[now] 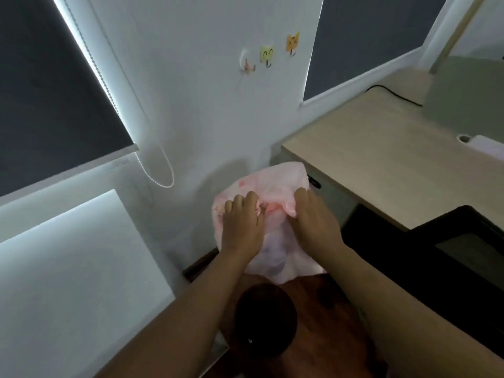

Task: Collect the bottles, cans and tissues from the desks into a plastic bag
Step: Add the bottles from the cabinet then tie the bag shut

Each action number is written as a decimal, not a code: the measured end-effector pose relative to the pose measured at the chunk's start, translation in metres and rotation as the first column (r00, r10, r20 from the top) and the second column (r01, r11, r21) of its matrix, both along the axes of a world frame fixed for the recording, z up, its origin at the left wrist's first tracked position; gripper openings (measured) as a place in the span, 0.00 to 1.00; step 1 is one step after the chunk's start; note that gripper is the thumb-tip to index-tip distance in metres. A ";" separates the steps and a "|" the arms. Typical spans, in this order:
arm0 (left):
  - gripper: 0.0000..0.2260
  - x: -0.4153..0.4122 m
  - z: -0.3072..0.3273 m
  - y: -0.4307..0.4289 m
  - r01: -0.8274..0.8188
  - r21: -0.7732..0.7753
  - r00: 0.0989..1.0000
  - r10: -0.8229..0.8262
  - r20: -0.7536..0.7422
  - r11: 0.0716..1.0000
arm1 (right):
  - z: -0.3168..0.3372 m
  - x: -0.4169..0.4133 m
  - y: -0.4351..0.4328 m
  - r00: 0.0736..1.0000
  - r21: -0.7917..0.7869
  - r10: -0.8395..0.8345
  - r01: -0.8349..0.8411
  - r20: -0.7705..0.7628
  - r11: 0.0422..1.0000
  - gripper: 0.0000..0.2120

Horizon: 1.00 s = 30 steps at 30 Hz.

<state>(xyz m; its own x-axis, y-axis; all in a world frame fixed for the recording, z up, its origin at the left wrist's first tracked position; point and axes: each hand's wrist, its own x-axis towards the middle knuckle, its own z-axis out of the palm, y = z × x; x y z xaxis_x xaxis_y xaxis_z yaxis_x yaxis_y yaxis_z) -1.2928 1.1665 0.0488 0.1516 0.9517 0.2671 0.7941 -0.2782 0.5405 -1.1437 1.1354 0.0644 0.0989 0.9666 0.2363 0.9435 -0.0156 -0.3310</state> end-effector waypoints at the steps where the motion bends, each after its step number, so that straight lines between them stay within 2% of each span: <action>1: 0.19 0.001 -0.018 -0.003 -0.005 -0.040 1.000 0.005 -0.009 0.999 | -0.021 0.001 -0.001 1.000 -0.032 -0.013 0.013 0.028 0.999 0.04; 4: 0.22 0.006 -0.074 -0.014 -0.023 -0.188 0.998 0.011 -0.062 0.982 | -0.076 0.001 -0.010 0.999 -0.112 -0.052 0.051 -0.004 0.992 0.02; 6: 0.22 0.009 -0.111 -0.025 -0.039 -0.312 0.994 0.004 -0.114 0.949 | -0.114 0.001 -0.018 0.999 -0.171 -0.035 0.035 0.006 0.985 0.06; 9: 0.15 0.015 -0.169 -0.041 -0.082 -0.498 0.991 0.020 -0.129 0.863 | -0.171 0.006 -0.029 0.996 -0.399 -0.048 0.012 -0.079 0.917 0.09; 12: 0.09 0.017 -0.224 -0.058 -0.099 -0.616 0.995 0.059 -0.086 0.781 | -0.227 0.014 -0.041 0.984 -0.444 -0.031 -0.052 -0.178 0.895 0.10; 15: 0.04 0.013 -0.278 -0.067 -0.078 -0.685 0.997 0.067 -0.044 0.724 | -0.280 0.018 -0.048 0.963 -0.513 -0.058 -0.090 -0.265 0.854 0.11; 18: 0.12 0.012 -0.324 -0.074 -0.069 -0.711 0.996 0.086 -0.013 0.699 | -0.330 0.015 -0.056 0.967 -0.527 -0.065 -0.077 -0.246 0.846 0.10; 20: 0.12 0.011 -0.351 -0.079 -0.074 -0.724 0.994 0.105 -0.002 0.686 | -0.360 0.013 -0.063 0.973 -0.498 -0.057 -0.064 -0.225 0.865 0.09; 21: 0.11 0.010 -0.363 -0.081 -0.067 -0.732 0.993 0.115 0.015 0.678 | -0.372 0.012 -0.066 0.973 -0.508 -0.067 -0.057 -0.222 0.860 0.10; 23: 0.04 0.005 -0.383 -0.088 -0.046 -0.756 0.993 0.112 0.037 0.653 | -0.398 0.012 -0.077 0.980 -0.567 0.021 -0.131 -0.197 0.813 0.18; 25: 0.17 0.000 -0.402 -0.095 -0.001 -0.769 0.999 0.032 0.025 0.640 | -0.416 0.013 -0.090 0.977 -0.701 0.128 -0.212 -0.170 0.681 0.29; 27: 0.29 -0.007 -0.418 -0.102 0.028 -0.818 0.992 -0.120 -0.050 0.575 | -0.429 0.015 -0.101 0.981 -0.796 0.157 -0.182 -0.111 0.577 0.35; 30: 0.34 -0.016 -0.449 -0.114 0.025 -0.854 0.917 -0.353 -0.187 0.519 | -0.448 0.020 -0.108 0.986 -0.836 0.160 -0.118 -0.036 0.537 0.40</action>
<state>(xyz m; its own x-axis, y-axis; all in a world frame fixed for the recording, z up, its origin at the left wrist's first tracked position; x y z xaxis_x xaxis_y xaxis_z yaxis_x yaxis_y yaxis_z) -1.3086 1.0528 -0.4000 0.2697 0.6482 -0.7121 0.9364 -0.0040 0.3510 -1.1236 1.0277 -0.3832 -0.0431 0.7304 -0.6817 0.9704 -0.1318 -0.2025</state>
